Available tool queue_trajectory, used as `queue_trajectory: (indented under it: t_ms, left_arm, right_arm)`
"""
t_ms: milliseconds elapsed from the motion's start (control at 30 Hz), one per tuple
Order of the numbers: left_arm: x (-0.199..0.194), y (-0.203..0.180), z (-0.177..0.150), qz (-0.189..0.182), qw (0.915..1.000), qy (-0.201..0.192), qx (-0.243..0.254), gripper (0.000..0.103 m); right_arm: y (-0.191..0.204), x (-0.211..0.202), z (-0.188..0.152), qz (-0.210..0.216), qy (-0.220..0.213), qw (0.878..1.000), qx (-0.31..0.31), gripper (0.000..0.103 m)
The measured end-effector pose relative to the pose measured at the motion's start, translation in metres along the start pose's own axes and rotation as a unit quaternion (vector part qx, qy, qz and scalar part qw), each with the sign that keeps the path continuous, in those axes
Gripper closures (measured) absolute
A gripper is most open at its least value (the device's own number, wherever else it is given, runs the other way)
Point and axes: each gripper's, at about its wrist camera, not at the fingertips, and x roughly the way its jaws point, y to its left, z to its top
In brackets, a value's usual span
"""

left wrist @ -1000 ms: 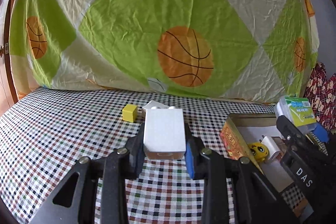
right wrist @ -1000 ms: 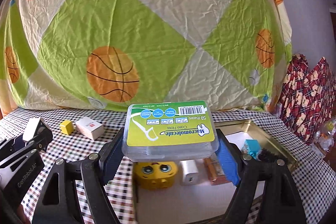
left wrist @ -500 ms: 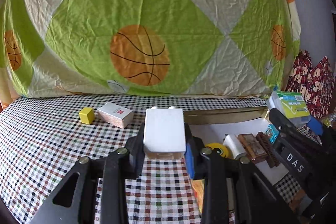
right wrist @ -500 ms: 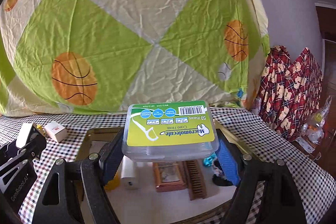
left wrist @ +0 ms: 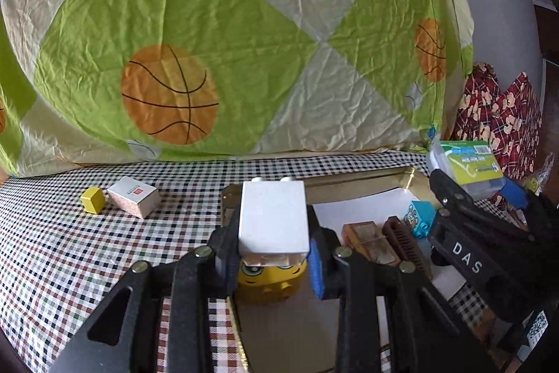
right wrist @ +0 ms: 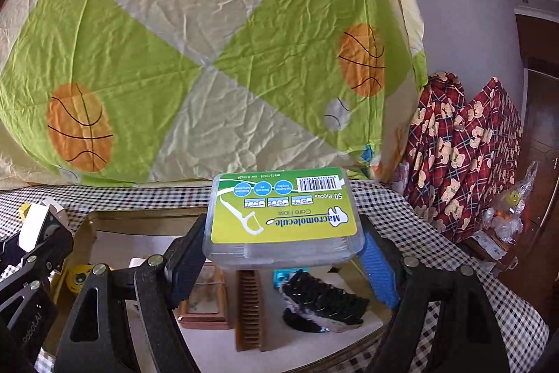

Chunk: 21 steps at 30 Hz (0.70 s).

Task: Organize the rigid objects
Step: 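Lower the white cube into the tray with the left tool while the right tool holds the floss box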

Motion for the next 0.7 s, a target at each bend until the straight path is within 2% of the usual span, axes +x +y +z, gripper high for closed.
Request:
queue_trajectory:
  t_ms: [367, 600, 700]
  left_arm:
    - [0.016, -0.041, -0.001, -0.013, 0.9994, 0.018, 0.028, 0.072]
    - [0.027, -0.053, -0.002, -0.004, 0.9987, 0.034, 0.038, 0.072]
    - [0.034, -0.057, -0.002, 0.004, 0.9979, 0.049, 0.042, 0.072]
  right_arm:
    - [-0.032, 0.031, -0.001, -0.004, 0.042, 0.999, 0.024, 0.021]
    - [-0.035, 0.054, -0.006, -0.008, 0.079, 0.997, 0.012, 0.021]
    - [-0.035, 0.06, -0.007, 0.003, 0.093, 0.996, 0.012, 0.021]
